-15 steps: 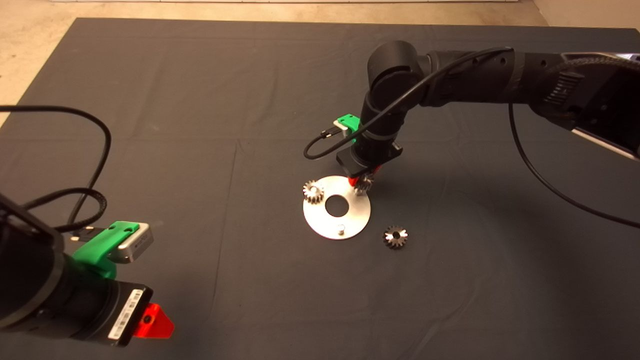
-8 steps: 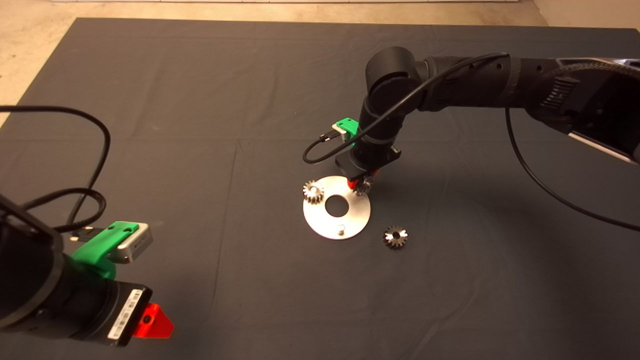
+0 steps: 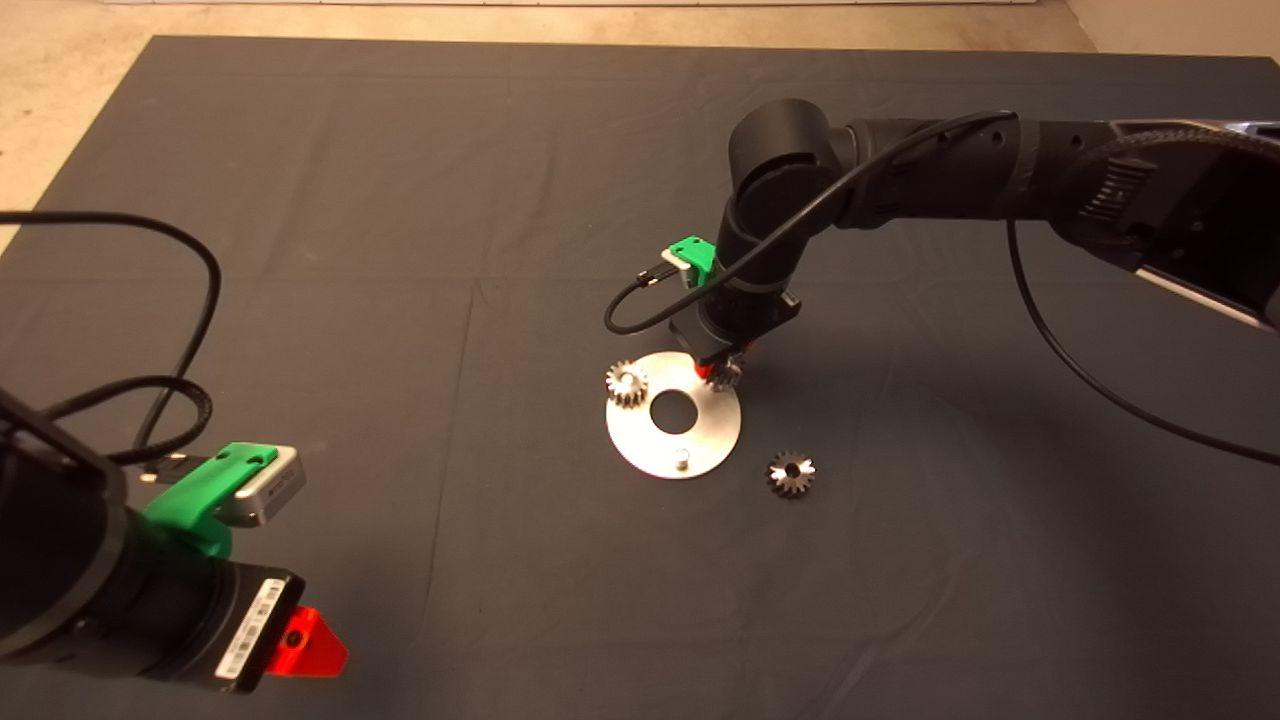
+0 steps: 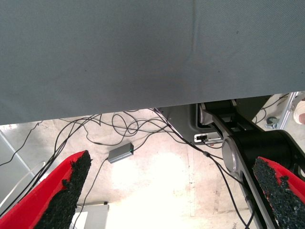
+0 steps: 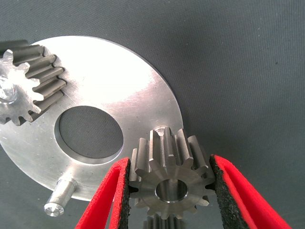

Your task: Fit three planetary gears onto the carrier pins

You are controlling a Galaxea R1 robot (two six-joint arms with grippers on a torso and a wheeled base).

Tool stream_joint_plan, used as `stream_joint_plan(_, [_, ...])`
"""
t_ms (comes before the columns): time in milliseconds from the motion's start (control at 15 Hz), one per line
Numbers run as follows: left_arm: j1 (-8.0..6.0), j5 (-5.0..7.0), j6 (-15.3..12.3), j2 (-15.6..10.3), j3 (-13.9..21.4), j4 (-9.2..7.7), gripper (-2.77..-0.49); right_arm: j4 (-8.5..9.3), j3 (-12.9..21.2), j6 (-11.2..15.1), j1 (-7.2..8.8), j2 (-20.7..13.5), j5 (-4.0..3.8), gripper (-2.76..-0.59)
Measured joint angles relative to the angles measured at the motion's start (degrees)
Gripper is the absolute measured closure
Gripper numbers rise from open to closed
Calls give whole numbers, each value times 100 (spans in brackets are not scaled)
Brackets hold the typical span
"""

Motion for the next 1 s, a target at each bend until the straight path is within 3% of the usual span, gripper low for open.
stream_joint_plan(267, [0,0,0,0,0,0,-247,-161,259,9,-35,2,61,-104])
stream_joint_plan(467, [0,0,0,0,0,0,-247,-209,298,17,-38,0,61,-104])
stream_joint_plan(1000, [0,0,0,0,2,0,-247,-230,331,22,-35,-99,63,-104])
